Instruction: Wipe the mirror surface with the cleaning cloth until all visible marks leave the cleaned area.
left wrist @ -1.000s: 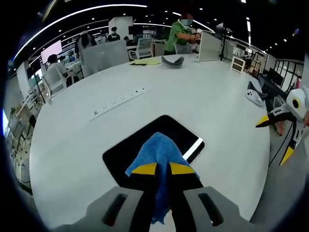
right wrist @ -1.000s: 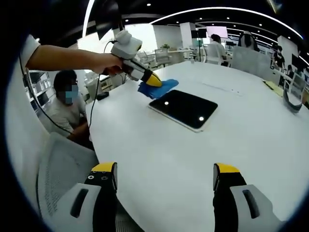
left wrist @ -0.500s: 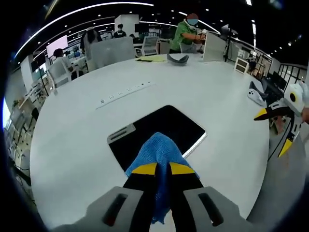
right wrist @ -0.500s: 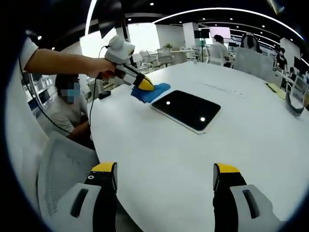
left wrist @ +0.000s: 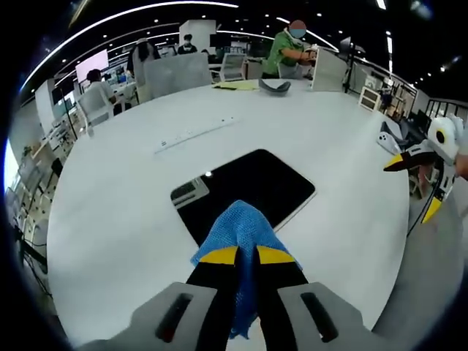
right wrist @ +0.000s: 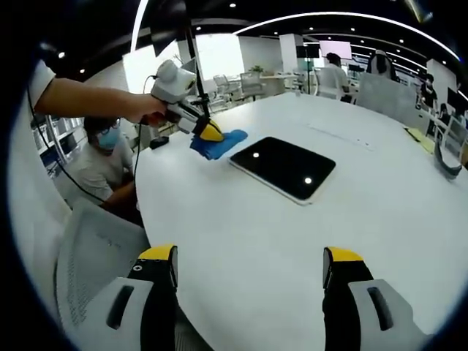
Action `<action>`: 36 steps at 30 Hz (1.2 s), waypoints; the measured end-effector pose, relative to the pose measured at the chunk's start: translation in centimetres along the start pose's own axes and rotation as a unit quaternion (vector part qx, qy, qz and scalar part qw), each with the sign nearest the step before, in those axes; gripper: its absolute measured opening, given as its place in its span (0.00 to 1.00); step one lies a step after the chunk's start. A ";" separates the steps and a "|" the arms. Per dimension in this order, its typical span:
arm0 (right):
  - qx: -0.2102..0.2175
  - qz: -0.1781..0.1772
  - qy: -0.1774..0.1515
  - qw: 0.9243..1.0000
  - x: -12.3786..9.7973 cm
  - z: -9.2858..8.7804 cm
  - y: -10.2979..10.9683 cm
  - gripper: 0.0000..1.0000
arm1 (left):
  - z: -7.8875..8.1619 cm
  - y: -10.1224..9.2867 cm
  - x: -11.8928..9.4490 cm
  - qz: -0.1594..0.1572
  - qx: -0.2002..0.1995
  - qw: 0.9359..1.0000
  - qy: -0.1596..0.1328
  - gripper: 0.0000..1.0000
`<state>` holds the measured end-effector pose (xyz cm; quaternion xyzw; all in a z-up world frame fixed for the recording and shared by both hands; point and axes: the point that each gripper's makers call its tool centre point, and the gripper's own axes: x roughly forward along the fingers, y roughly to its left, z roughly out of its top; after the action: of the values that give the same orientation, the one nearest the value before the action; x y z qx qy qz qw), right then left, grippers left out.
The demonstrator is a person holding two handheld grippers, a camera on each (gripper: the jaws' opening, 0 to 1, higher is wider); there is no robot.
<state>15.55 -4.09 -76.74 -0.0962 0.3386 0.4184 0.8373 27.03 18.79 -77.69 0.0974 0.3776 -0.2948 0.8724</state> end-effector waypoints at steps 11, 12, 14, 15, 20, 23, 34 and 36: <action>0.000 0.002 0.004 1.000 0.3 -0.1 -0.2 0.80 | -2.5 0.4 -0.3 0.004 -0.014 1.000 0.011 0.06; 0.000 0.003 0.004 1.000 0.3 -0.1 -0.1 0.80 | -2.8 0.4 -0.3 0.004 -0.014 1.000 0.014 0.06; -0.001 0.002 0.005 1.000 0.3 -0.1 -0.2 0.80 | -3.1 0.4 -0.4 0.006 -0.012 1.000 0.016 0.06; 0.000 0.003 0.005 1.000 0.3 -0.1 -0.2 0.80 | -3.2 0.4 -0.4 0.006 -0.013 1.000 0.016 0.06; -0.001 0.003 0.007 1.000 0.3 -0.2 -0.1 0.80 | -4.2 0.6 -0.7 0.008 -0.014 1.000 0.020 0.06; -0.001 0.003 0.009 1.000 0.3 -0.3 -0.1 0.80 | -4.8 0.6 -0.8 0.008 -0.014 1.000 0.024 0.06; -0.002 0.004 0.011 1.000 0.4 -0.4 0.3 0.80 | -6.9 0.5 -1.1 0.003 -0.017 0.999 0.035 0.06; -0.003 0.003 0.012 1.000 0.4 -0.4 0.3 0.80 | -7.3 0.5 -1.1 0.002 -0.005 0.999 0.041 0.06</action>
<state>15.29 -3.81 -77.29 -0.1024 0.3473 0.4211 0.8316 22.31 22.52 -82.04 0.1061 0.4142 -0.2867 0.8573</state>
